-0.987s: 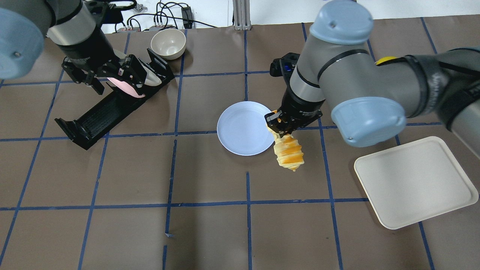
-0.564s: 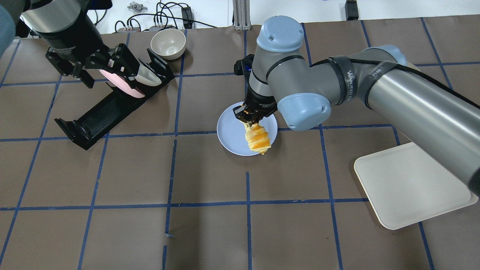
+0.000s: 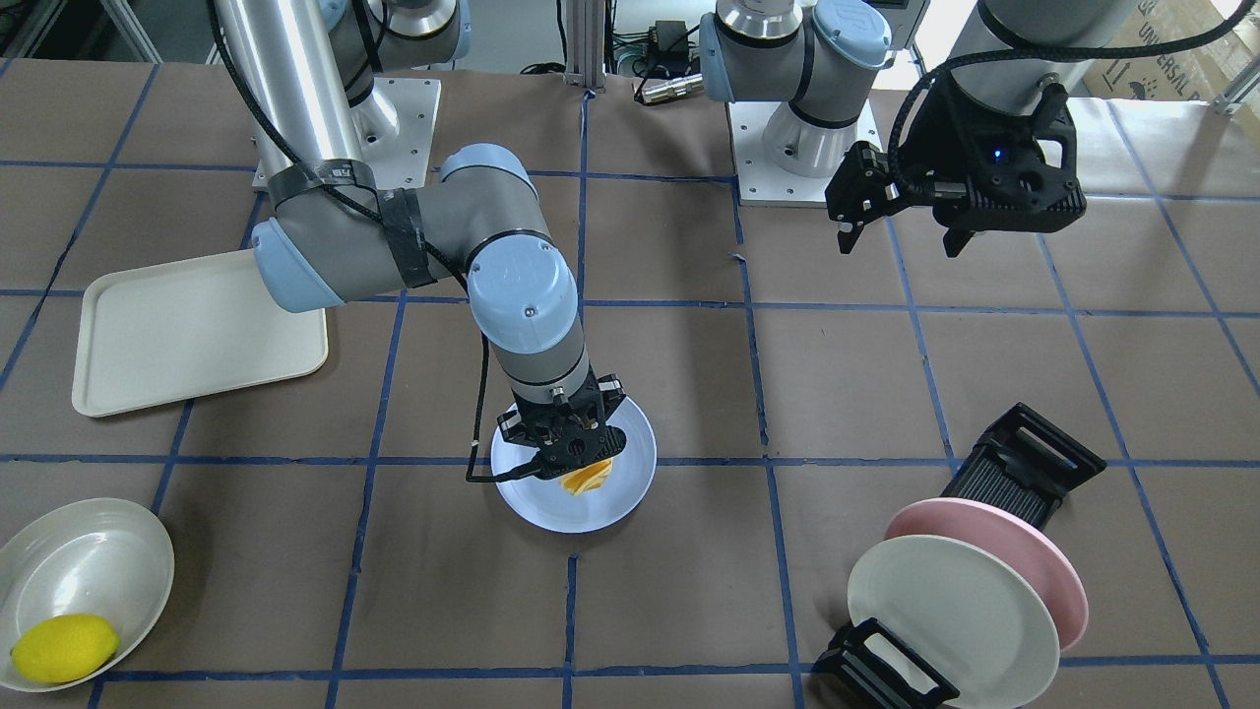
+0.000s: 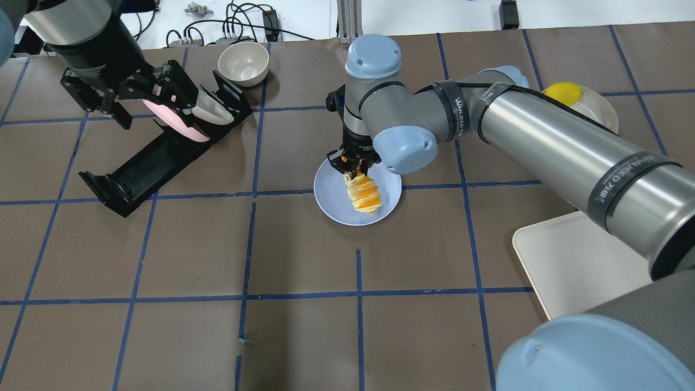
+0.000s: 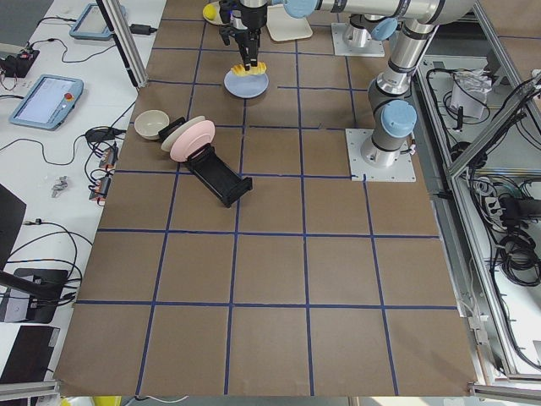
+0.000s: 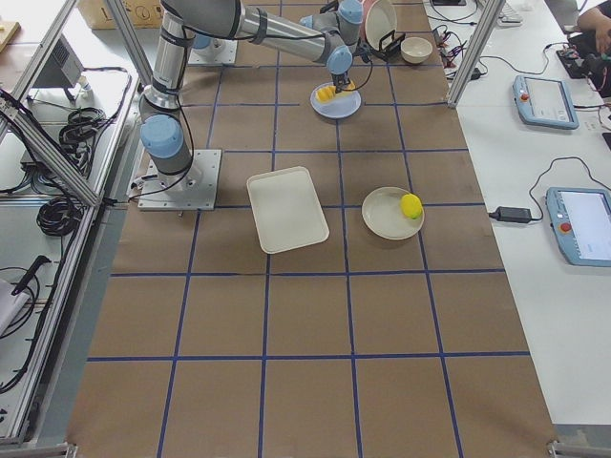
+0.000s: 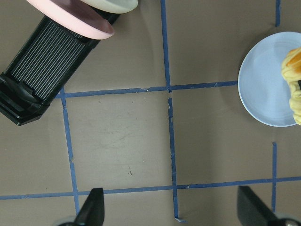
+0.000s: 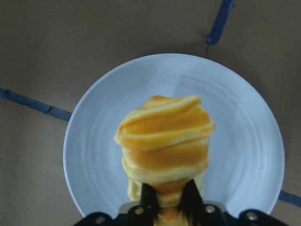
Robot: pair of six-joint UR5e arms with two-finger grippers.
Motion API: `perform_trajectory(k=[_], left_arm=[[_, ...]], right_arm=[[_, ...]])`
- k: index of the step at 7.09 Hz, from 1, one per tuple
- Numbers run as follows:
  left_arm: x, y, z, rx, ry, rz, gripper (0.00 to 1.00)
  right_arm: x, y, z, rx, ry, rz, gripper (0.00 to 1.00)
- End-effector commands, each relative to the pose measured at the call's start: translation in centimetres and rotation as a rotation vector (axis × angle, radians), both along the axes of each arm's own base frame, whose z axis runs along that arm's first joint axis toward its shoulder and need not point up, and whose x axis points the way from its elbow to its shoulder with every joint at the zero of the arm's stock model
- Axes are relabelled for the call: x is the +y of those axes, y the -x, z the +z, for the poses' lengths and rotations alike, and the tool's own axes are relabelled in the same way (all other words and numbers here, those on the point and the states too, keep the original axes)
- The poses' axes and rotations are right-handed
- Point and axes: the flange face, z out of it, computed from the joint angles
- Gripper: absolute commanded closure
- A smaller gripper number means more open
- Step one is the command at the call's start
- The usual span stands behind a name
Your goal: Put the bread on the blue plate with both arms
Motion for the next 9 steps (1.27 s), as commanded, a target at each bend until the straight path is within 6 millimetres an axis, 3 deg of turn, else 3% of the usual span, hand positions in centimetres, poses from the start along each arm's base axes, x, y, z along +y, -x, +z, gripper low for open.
perform_trajectory(k=[1,2,3,4,5,6,8,9], left_arm=[[1.0,0.0,-0.1,-0.007,-0.021,0.038,0.00],[0.5,0.0,0.1,-0.007,-0.015,0.036,0.00],[0.3,-0.1,0.0,-0.007,-0.018,0.033,0.00],[0.0,-0.1,-0.2,-0.006,-0.018,0.034,0.00],[0.3,-0.1,-0.6,-0.004,-0.024,0.035,0.00],[0.3,-0.1,-0.6,-0.004,-0.024,0.035,0.00],[0.7,0.0,-0.4,0.005,-0.021,0.035,0.00],[0.8,0.0,-0.3,0.001,-0.020,0.033,0.00]], right_arm=[[-0.3,0.1,-0.8,0.006,-0.001,0.000,0.00],[-0.5,0.2,0.1,0.002,0.010,0.000,0.00],[-1.1,1.6,1.8,-0.012,0.030,-0.013,0.00],[-0.4,3.3,5.1,-0.021,0.070,-0.031,0.00],[-0.5,6.1,8.4,-0.031,0.113,-0.068,0.00],[-0.1,10.8,11.9,-0.035,0.114,-0.119,0.00],[4.0,17.5,18.6,-0.013,0.120,-0.128,0.00],[8.4,20.3,21.5,0.022,0.086,-0.168,0.00]])
